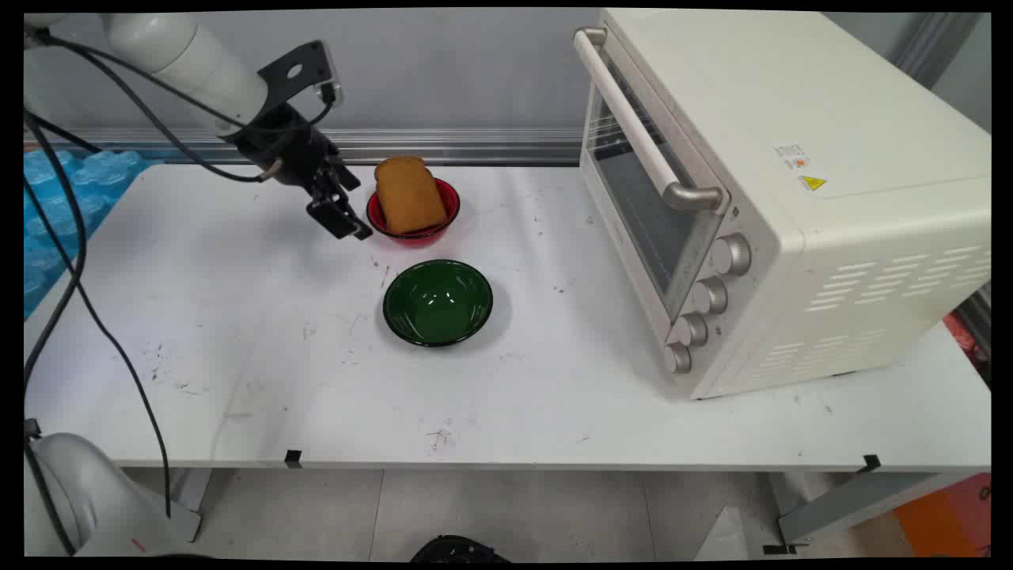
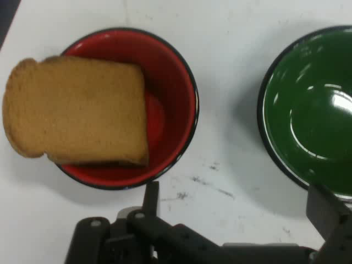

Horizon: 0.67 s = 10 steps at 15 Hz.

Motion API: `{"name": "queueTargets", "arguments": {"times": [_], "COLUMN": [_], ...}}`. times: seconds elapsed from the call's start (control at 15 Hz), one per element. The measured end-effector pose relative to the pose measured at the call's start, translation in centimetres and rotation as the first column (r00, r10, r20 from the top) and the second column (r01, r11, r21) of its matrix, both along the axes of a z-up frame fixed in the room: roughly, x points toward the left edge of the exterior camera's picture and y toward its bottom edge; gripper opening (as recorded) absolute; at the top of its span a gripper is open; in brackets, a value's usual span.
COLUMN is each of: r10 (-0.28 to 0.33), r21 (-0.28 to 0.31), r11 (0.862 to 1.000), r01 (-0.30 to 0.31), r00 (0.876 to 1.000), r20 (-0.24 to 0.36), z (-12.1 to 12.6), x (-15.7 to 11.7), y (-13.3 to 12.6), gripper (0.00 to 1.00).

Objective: Open the oven

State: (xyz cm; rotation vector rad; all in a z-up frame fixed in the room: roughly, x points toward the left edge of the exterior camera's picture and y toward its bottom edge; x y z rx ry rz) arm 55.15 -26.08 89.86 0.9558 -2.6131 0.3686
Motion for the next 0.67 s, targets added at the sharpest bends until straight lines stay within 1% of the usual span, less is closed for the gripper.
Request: {"name": "queueTargets", "arguments": {"times": [0.2,0.47,0.67], "r10": [-0.001,-0.010,-0.021], "r21": [-0.006,-0.021,-0.037], "r11": [1.000,1.000,0.999], "r01": [0.001,0.010,0.020], "r00": [1.000,1.000,0.999], "r20": [-0.001,-0.010,-0.026], "z": [1.0,2.9,5.0], "x": [-0.9,-2.2,-3.8], "y": [-0.8,-2.2,-3.7], "gripper": [1.00,1.00,1.00]}}
